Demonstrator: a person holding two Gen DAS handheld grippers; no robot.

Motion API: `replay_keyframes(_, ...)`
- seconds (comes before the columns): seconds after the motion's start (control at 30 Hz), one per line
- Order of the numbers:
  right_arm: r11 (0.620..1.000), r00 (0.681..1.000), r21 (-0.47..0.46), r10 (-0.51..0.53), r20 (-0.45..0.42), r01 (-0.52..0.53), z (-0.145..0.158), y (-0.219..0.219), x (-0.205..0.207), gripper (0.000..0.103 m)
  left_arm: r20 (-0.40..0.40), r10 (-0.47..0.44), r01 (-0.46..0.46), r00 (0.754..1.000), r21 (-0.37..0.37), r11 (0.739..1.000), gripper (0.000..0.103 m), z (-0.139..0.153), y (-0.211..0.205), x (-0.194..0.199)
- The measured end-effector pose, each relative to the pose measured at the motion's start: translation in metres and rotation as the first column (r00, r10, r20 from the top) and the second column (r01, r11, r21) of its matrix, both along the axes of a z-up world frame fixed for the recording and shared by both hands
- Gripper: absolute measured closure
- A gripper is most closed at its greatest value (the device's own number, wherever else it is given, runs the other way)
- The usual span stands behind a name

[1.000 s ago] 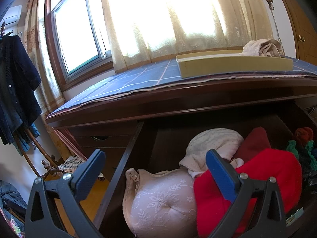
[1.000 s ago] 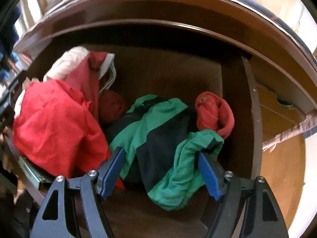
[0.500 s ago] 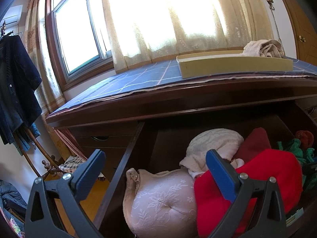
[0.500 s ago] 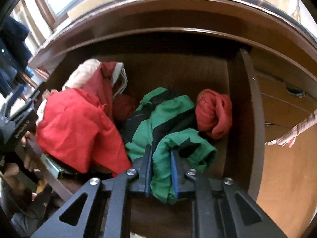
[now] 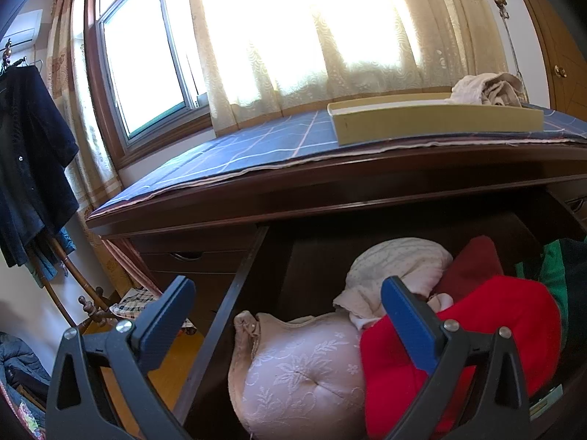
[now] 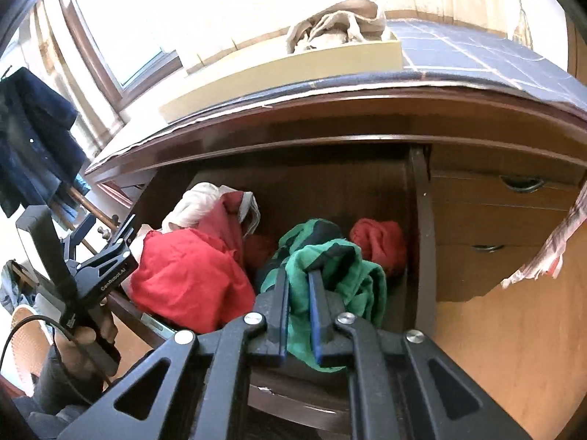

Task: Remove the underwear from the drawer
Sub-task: 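Close the right gripper on the green-black striped garment and lift it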

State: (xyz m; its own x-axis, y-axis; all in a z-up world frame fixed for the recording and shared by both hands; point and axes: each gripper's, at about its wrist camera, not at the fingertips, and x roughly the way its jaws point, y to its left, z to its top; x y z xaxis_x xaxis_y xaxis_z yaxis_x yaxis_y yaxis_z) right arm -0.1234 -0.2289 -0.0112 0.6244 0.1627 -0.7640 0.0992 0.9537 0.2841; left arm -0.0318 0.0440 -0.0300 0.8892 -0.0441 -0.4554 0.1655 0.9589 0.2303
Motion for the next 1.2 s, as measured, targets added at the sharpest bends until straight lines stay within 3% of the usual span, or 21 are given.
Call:
replay_keyframes(0.17,0.999,1.0,0.032,-0.003,0.009,0.003,-0.005,0.002,0.001,0.092,0.002,0.001,-0.001,1.0,0.0,1.0,0.0,0.0,0.0,0.0)
replay_keyframes(0.33,0.998,0.997,-0.058,-0.019,-0.072,0.015,-0.014,0.006,0.007,0.091,0.002,0.0,0.0,1.0,0.001,1.0,0.0,0.001,0.0,-0.001)
replay_keyframes(0.4,0.999,0.997,-0.026,-0.03,-0.078,0.028,-0.012,0.001,0.007,0.081,0.001,0.002,-0.002,1.0,0.003,1.0,0.0,0.0,0.0,0.0)
replay_keyframes(0.47,1.0,0.998,-0.01,-0.028,-0.053,0.028,-0.006,-0.002,0.006,0.046,0.002,0.002,-0.002,1.0,0.0,1.0,0.0,0.0,-0.001,-0.001)
replay_keyframes(0.53,0.999,1.0,-0.049,-0.017,-0.025,0.016,0.002,0.001,0.007,0.032,0.001,0.002,-0.002,1.0,0.001,1.0,0.0,0.0,-0.001,-0.001)
replay_keyframes(0.6,0.991,0.999,-0.123,0.046,-0.021,-0.048,0.006,0.014,0.013,0.032,0.002,0.002,-0.002,1.0,0.002,1.0,0.0,0.0,-0.001,0.0)
replay_keyframes(0.7,0.972,0.99,-0.197,0.113,-0.085,-0.128,-0.004,0.033,0.029,0.032,0.001,0.002,-0.002,1.0,0.001,1.0,0.0,0.0,-0.001,0.0)
replay_keyframes(0.9,0.936,0.961,-0.291,0.124,-0.248,-0.196,-0.046,0.048,0.056,0.032,0.001,-0.002,0.002,1.0,0.002,1.0,0.0,0.001,-0.001,0.0)
replay_keyframes(1.2,0.927,0.9,-0.252,0.157,-0.407,-0.276,-0.075,0.047,0.079,0.034,0.002,-0.007,0.007,1.0,0.003,1.0,0.0,0.0,-0.002,0.0)
